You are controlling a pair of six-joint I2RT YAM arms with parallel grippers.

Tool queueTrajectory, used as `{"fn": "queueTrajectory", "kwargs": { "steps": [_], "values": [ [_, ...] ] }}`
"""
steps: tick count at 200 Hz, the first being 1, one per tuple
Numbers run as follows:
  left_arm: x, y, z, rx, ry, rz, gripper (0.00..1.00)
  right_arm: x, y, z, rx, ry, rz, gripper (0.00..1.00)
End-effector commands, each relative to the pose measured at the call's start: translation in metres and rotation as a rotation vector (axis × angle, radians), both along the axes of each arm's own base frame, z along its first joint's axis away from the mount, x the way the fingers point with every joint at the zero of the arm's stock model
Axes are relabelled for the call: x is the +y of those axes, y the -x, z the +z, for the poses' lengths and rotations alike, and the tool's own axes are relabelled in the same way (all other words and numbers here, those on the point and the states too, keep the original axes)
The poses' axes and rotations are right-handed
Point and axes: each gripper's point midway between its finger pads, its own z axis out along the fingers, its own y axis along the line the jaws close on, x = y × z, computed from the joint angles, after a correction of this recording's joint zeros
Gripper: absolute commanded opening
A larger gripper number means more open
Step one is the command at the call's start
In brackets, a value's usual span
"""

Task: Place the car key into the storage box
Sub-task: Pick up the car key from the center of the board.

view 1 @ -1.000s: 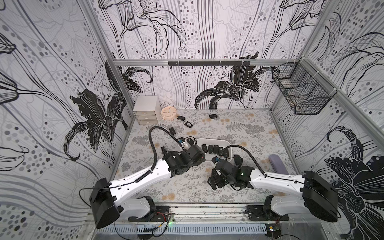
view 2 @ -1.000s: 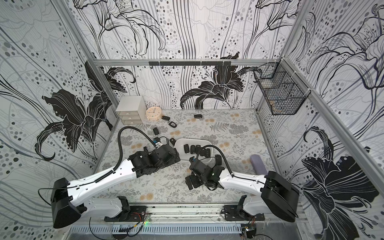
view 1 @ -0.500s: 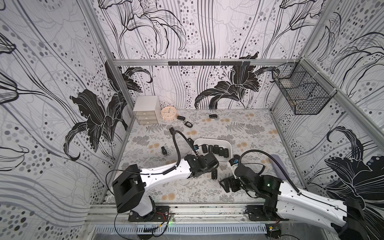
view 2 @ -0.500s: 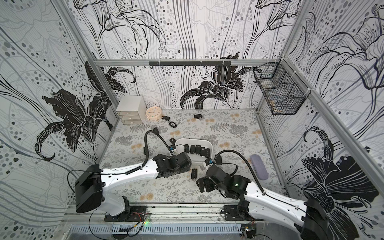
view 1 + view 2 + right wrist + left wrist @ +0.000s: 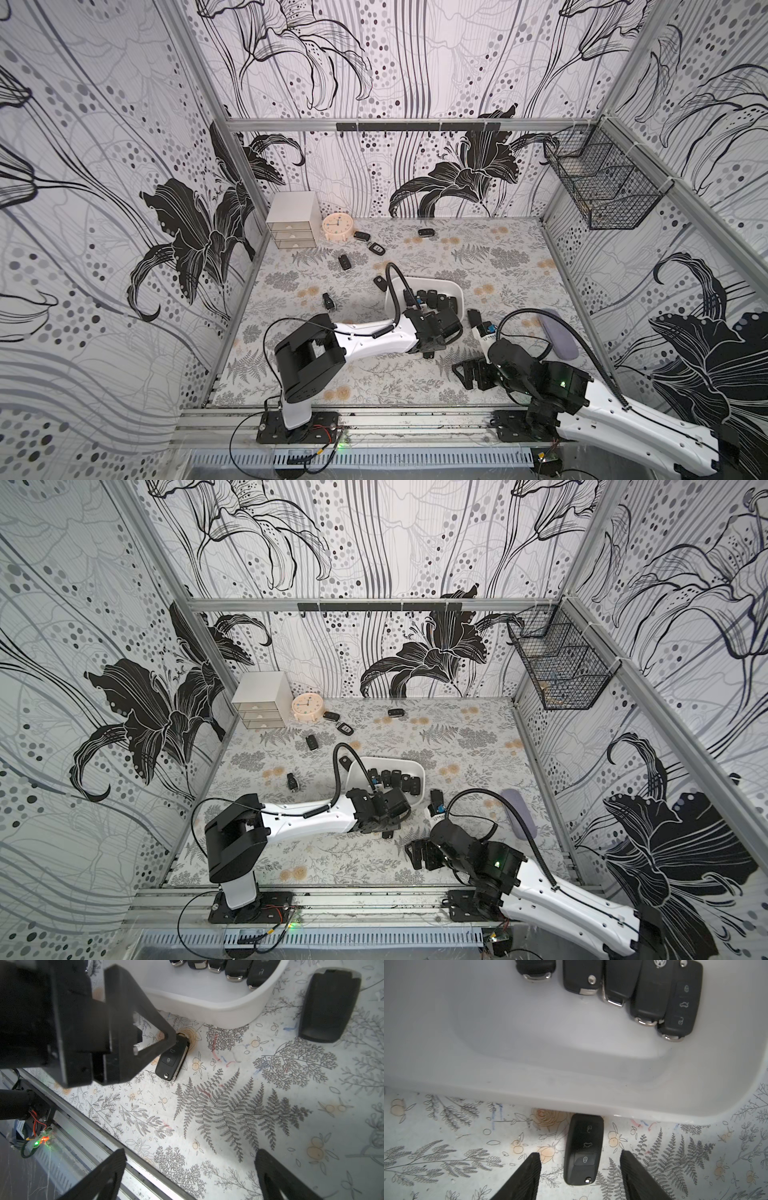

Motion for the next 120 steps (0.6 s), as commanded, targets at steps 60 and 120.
{"fn": "queueTrajectory", "kwargs": {
  "steps": [60,120],
  "values": [
    [-0.003,0.014,-0.026,0.071,-0.099,-0.045,0.59,-0.010,0.000,-0.008,0.008,0.029,-0.035,1.00],
    [0.001,0.015,-0.039,0.085,-0.163,-0.058,0.56,-0.011,0.000,-0.008,0.005,0.027,-0.040,1.00]
  ]
}}
